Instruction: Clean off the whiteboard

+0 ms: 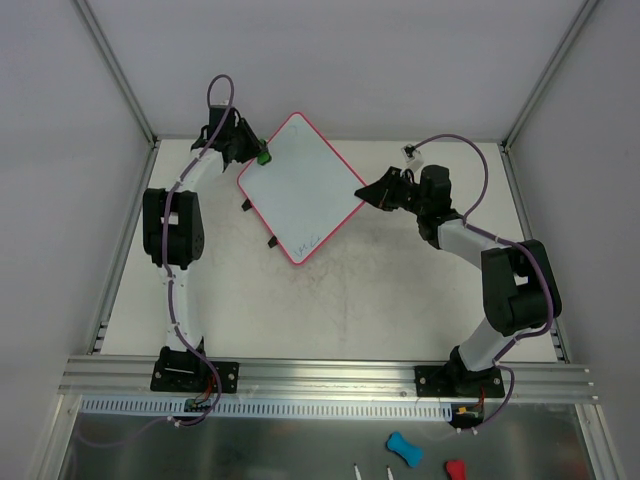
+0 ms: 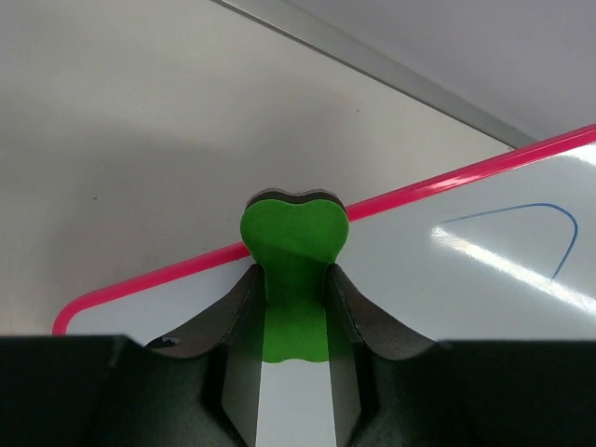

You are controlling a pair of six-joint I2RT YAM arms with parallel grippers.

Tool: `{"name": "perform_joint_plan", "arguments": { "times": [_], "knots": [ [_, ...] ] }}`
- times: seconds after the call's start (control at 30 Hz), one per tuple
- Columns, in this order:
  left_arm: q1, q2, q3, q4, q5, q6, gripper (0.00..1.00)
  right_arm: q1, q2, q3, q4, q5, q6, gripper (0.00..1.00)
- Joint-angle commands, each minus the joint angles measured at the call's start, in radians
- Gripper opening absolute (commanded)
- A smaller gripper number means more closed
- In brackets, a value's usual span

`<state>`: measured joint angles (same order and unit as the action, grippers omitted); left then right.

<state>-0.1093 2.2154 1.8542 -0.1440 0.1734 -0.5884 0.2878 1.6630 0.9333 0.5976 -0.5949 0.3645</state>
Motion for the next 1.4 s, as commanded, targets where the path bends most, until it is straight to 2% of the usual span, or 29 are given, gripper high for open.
{"name": "perform_joint_plan", "arguments": {
  "times": [0.0, 0.07, 0.43, 0.6, 0.77, 1.0, 1.13, 1.37],
  "knots": [
    [-0.020, 0.007, 0.032, -0.080, 0.012, 0.021, 0.00, 0.033, -0.006, 0.021, 0.004, -0.065, -0.094, 0.00],
    [-0.026, 0.024, 0.085, -0.078, 0.072, 0.036, 0.00, 0.033, -0.006, 0.021, 0.002, -0.068, -0.098, 0.00],
    [-0.095, 0.113, 0.368, -0.072, 0.153, 0.147, 0.00, 0.034, -0.009, 0.021, -0.009, -0.079, -0.118, 0.00],
    [-0.122, 0.164, 0.451, -0.071, 0.284, 0.226, 0.00, 0.034, -0.005, 0.024, -0.009, -0.083, -0.118, 0.00],
    [-0.156, 0.159, 0.430, -0.072, 0.235, 0.291, 0.00, 0.036, 0.001, 0.027, -0.009, -0.083, -0.114, 0.00],
    [-0.090, 0.158, 0.399, -0.074, 0.144, 0.148, 0.00, 0.037, 0.001, 0.027, -0.009, -0.085, -0.116, 0.00],
    [-0.058, 0.132, 0.315, -0.074, 0.046, 0.127, 0.00, 0.037, 0.003, 0.027, -0.009, -0.085, -0.116, 0.00],
    [-0.041, 0.109, 0.229, -0.081, -0.021, 0.108, 0.00, 0.037, 0.003, 0.027, -0.009, -0.086, -0.116, 0.00]
  ]
}}
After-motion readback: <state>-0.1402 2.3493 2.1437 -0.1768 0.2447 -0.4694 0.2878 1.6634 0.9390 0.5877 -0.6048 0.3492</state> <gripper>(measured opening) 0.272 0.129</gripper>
